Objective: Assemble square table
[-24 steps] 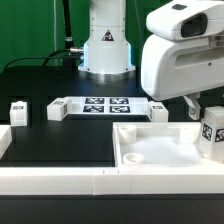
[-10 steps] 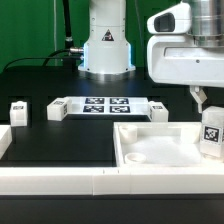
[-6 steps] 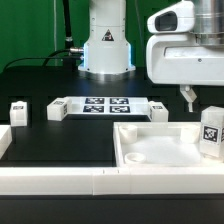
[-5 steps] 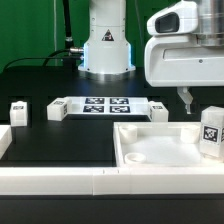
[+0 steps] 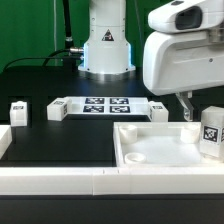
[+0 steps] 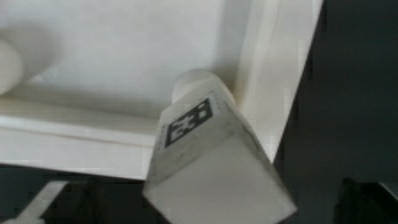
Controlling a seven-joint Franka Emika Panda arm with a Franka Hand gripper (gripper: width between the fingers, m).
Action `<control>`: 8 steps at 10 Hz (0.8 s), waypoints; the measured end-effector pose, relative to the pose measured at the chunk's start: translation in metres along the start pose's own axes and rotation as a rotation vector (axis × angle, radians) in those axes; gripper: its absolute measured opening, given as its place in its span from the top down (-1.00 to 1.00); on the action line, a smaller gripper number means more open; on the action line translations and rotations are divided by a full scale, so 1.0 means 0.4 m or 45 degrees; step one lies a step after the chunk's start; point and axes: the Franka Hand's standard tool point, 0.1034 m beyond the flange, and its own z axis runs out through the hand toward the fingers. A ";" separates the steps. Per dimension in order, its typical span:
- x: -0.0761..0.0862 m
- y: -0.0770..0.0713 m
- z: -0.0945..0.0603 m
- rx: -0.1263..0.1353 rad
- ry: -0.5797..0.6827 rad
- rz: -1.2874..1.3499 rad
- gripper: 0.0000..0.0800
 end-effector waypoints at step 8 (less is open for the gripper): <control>-0.009 0.010 0.016 -0.039 0.003 -0.541 -0.62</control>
Offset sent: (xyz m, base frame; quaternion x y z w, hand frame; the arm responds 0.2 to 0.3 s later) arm -0.0043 -0.0024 -0.0013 -0.0092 0.0028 -0.2002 0.9797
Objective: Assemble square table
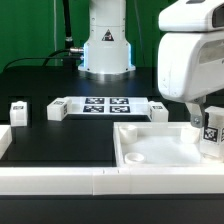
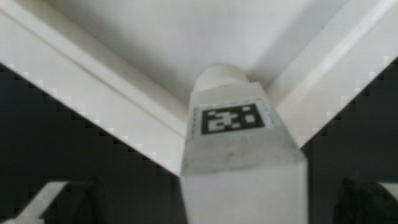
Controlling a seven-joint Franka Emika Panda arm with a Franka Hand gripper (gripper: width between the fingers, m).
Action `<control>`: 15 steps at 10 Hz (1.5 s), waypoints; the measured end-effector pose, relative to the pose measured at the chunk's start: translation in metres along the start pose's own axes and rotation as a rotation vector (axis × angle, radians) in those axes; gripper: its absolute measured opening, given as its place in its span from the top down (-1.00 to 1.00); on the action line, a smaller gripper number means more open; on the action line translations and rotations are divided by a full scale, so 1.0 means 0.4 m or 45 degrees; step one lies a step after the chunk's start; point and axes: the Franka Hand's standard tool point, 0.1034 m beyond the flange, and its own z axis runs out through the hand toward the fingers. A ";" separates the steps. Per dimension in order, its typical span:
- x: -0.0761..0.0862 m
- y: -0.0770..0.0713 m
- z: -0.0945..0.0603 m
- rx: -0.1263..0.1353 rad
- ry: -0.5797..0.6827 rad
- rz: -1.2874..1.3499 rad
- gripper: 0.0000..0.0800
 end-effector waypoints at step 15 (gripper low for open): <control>-0.001 -0.001 0.007 0.042 0.038 0.947 0.28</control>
Offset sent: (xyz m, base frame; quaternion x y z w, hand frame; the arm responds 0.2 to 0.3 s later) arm 0.0000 0.0000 0.0000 0.0000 0.0000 0.0000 1.0000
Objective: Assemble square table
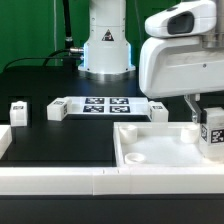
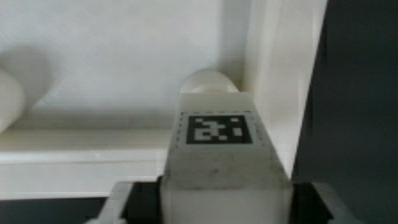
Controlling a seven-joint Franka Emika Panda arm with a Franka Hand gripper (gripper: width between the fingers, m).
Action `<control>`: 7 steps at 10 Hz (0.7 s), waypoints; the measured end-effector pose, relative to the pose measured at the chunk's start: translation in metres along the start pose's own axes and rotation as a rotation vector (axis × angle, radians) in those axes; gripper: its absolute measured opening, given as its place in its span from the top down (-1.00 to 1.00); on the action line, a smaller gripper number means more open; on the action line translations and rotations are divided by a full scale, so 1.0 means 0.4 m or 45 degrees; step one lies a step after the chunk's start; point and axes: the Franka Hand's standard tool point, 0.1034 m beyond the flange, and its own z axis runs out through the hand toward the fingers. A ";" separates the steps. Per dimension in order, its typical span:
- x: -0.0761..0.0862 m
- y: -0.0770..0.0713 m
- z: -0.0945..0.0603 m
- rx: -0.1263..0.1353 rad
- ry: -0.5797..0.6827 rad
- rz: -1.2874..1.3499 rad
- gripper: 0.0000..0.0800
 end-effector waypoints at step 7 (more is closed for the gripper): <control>-0.005 0.001 0.002 0.004 -0.007 0.947 0.28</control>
Offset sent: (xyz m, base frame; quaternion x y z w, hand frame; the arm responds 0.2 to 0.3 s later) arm -0.0021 0.0096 -0.0056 -0.0147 0.0010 0.2515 0.9678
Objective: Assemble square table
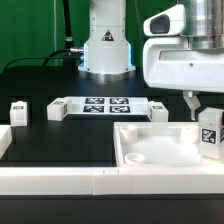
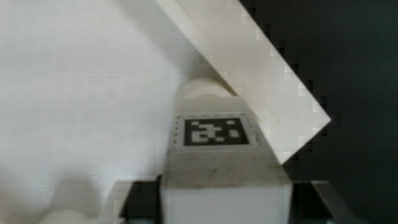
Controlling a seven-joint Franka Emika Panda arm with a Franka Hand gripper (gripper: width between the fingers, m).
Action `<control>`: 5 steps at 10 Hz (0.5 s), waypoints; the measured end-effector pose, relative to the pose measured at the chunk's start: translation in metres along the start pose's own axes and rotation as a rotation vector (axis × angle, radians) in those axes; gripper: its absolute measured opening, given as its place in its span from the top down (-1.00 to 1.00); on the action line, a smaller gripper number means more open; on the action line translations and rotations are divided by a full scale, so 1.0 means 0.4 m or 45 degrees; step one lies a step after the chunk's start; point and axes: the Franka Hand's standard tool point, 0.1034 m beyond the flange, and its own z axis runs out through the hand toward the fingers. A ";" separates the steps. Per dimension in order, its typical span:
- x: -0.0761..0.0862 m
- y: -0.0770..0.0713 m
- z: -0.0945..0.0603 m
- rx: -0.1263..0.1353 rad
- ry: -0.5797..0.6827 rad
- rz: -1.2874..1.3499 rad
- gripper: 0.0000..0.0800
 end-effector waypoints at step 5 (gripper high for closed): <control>-0.001 -0.002 0.000 0.000 0.002 -0.102 -0.25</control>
Offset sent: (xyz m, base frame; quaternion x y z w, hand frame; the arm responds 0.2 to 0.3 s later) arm 0.0000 0.0000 0.0000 0.0000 0.0000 -0.0650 0.9979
